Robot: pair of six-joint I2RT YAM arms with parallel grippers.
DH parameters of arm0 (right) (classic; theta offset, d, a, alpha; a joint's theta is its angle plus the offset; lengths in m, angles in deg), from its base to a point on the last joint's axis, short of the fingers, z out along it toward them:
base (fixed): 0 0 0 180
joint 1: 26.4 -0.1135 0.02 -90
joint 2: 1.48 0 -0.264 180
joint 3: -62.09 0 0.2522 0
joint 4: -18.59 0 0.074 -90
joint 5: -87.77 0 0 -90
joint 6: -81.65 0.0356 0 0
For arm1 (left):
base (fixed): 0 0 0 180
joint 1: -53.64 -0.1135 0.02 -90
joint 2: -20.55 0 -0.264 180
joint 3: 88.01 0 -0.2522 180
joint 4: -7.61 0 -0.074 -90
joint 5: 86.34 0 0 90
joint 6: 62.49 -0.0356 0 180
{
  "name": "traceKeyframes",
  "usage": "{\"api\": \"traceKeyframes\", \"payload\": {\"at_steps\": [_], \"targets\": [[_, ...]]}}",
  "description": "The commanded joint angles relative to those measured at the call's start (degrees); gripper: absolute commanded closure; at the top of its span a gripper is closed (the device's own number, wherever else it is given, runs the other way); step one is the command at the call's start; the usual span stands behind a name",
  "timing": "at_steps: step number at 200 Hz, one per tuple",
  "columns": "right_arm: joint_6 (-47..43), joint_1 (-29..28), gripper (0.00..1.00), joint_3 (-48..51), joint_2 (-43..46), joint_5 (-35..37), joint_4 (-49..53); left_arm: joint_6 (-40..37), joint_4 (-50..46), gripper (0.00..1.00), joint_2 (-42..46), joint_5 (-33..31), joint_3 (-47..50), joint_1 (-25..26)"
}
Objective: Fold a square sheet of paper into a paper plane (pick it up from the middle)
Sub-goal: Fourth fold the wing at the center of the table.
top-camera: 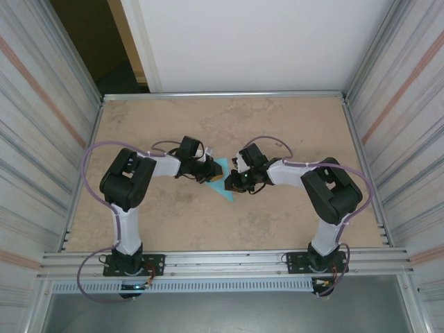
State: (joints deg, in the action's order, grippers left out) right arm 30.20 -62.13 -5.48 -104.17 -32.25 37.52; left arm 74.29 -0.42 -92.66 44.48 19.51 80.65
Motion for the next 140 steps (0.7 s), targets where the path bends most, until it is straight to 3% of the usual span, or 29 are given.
{"api": "traceKeyframes", "payload": {"at_steps": [1,140], "targets": [[0.65,0.66,0.86,-0.89,-1.21,0.18,0.63,0.50,-1.52,0.84,-1.05,-0.48,-1.00,0.06],[0.13,1.09,0.86,-0.33,-3.34,-3.05,-0.26,0.86,-1.69,0.84,-1.40,-1.09,-0.20,-0.29]]}}
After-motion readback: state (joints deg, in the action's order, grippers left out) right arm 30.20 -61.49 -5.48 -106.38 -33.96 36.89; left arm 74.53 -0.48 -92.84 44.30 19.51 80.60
